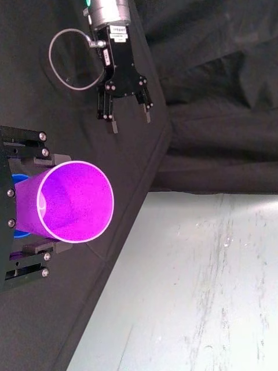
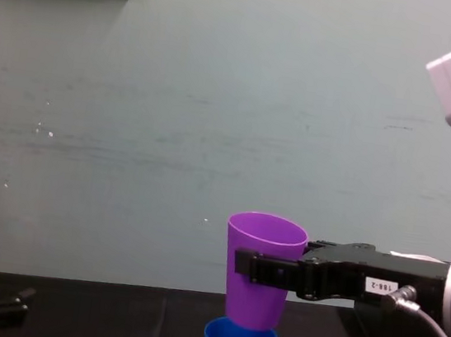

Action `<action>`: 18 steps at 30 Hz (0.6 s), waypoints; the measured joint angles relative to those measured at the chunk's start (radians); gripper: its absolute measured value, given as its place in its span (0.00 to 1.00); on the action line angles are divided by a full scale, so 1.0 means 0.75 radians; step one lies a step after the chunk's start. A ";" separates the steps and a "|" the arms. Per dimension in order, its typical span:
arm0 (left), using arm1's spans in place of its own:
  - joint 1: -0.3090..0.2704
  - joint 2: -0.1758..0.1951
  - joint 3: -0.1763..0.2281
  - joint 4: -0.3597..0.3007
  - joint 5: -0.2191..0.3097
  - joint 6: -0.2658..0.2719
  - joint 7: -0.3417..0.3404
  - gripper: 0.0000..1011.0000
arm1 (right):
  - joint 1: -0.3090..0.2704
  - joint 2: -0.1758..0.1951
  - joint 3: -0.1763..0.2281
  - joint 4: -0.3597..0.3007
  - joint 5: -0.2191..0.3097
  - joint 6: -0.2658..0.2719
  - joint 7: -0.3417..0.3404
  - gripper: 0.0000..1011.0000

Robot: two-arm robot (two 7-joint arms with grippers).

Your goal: Stack the three plastic cups sequentially using one hand.

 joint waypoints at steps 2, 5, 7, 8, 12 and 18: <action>0.000 0.000 0.000 0.000 0.000 0.000 0.000 1.00 | 0.008 -0.007 -0.005 0.013 -0.005 0.000 0.000 0.72; 0.000 0.000 0.000 0.000 0.000 0.000 0.000 1.00 | 0.016 -0.016 -0.011 0.030 -0.012 0.000 0.000 0.73; 0.000 0.000 0.000 0.000 0.000 0.000 0.000 1.00 | 0.021 -0.022 -0.015 0.039 -0.016 0.000 0.001 0.72; 0.000 0.000 0.000 0.000 0.000 0.000 0.000 1.00 | 0.023 -0.024 -0.017 0.043 -0.017 0.000 0.001 0.72; 0.000 0.000 0.000 0.000 0.000 0.000 0.000 1.00 | 0.028 -0.032 -0.021 0.056 -0.024 0.000 0.002 0.72; 0.000 0.000 0.000 0.000 0.000 0.000 0.000 1.00 | 0.031 -0.038 -0.023 0.062 -0.030 0.000 0.006 0.72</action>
